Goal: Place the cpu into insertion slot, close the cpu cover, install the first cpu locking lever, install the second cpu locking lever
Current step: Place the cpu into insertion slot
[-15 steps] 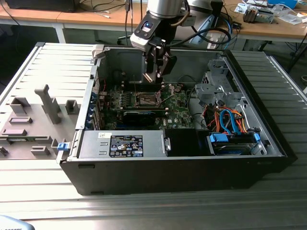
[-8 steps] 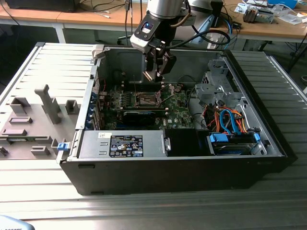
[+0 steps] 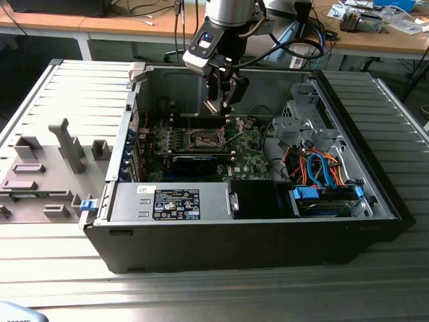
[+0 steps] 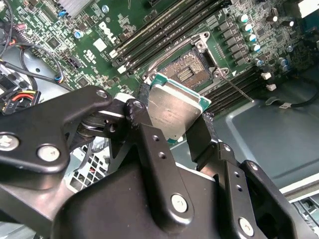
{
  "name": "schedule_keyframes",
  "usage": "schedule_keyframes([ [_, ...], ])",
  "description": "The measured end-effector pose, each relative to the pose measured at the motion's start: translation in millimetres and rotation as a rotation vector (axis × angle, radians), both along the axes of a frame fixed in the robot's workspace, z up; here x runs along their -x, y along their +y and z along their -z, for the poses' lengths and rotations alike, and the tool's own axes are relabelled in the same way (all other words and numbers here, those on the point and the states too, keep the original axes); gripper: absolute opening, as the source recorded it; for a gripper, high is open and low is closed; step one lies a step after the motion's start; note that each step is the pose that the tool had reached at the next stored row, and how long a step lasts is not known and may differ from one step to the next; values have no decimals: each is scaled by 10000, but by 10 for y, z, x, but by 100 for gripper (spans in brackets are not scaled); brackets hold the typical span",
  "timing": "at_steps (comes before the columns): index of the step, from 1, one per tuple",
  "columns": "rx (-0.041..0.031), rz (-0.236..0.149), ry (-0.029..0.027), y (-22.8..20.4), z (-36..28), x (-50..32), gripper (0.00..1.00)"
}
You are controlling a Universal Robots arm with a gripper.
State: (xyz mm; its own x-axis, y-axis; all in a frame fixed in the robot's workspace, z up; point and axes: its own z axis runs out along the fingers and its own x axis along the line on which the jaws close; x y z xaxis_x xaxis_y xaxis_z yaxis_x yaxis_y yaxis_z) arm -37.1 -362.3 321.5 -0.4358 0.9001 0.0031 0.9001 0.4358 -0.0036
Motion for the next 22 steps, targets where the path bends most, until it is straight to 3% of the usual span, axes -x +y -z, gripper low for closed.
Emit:
schedule_keyframes([
  [22,1,797,0,0,3,0,54],
])
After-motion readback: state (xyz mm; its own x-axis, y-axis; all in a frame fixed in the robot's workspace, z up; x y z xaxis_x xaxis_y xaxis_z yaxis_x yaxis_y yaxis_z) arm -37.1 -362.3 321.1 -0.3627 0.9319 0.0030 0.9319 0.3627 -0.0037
